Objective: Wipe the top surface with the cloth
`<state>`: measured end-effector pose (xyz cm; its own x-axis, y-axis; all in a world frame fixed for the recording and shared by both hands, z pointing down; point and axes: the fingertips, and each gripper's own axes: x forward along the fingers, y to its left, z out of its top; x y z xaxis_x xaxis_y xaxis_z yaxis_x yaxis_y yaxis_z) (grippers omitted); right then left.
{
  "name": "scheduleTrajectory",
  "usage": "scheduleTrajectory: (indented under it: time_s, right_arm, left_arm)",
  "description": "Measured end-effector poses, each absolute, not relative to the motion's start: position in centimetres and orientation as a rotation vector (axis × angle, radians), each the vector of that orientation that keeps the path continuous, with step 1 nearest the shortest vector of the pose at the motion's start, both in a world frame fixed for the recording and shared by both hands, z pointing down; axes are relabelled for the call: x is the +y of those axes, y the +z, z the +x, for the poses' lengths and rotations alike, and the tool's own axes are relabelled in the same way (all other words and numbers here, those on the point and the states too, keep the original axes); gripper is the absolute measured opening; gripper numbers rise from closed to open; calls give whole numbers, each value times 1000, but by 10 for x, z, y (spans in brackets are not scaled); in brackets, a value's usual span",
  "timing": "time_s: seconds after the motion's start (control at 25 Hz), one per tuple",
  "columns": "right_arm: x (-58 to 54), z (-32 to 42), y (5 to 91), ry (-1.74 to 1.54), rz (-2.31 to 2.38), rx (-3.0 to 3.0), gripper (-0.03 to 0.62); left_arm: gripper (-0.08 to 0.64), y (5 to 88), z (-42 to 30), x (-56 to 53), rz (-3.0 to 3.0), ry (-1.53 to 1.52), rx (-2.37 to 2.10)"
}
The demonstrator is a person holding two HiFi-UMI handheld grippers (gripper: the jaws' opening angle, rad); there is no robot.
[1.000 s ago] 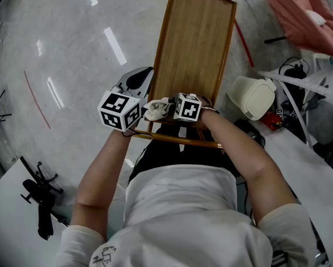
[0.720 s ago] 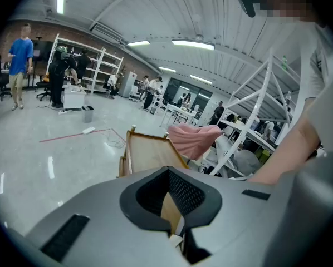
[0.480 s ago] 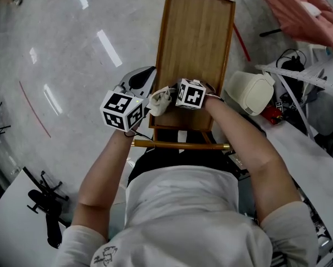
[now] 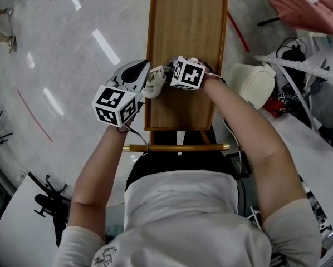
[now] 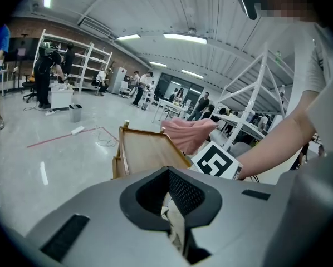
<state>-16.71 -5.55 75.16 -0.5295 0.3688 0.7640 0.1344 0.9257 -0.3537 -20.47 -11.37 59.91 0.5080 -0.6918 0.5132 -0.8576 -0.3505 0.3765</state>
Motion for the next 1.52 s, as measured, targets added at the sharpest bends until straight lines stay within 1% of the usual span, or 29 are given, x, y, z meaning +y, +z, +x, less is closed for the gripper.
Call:
scheduleTrajectory:
  time_s: [0.12, 0.32, 0.76, 1.2, 1.36, 1.52]
  right_arm:
    - [-85, -159, 755, 298, -343, -2146, 87]
    - [-135, -177, 746, 265, -307, -2154, 86]
    - [-235, -200, 743, 237, -302, -2183, 87]
    - [-352, -236, 717, 160, -137, -2186, 86]
    - [-387, -254, 716, 192, -51, -2189, 87]
    - [-407, -254, 717, 215, 32, -2187, 87]
  left_arm:
    - [8, 604, -193, -126, 2151, 389, -1290]
    - [8, 599, -212, -145, 2123, 374, -1353]
    - [8, 610, -227, -190, 2075, 359, -1441]
    - [8, 613, -240, -212, 2060, 356, -1461]
    - [8, 618, -245, -215, 2046, 352, -1462]
    - [8, 619, -244, -214, 2031, 345, -1467]
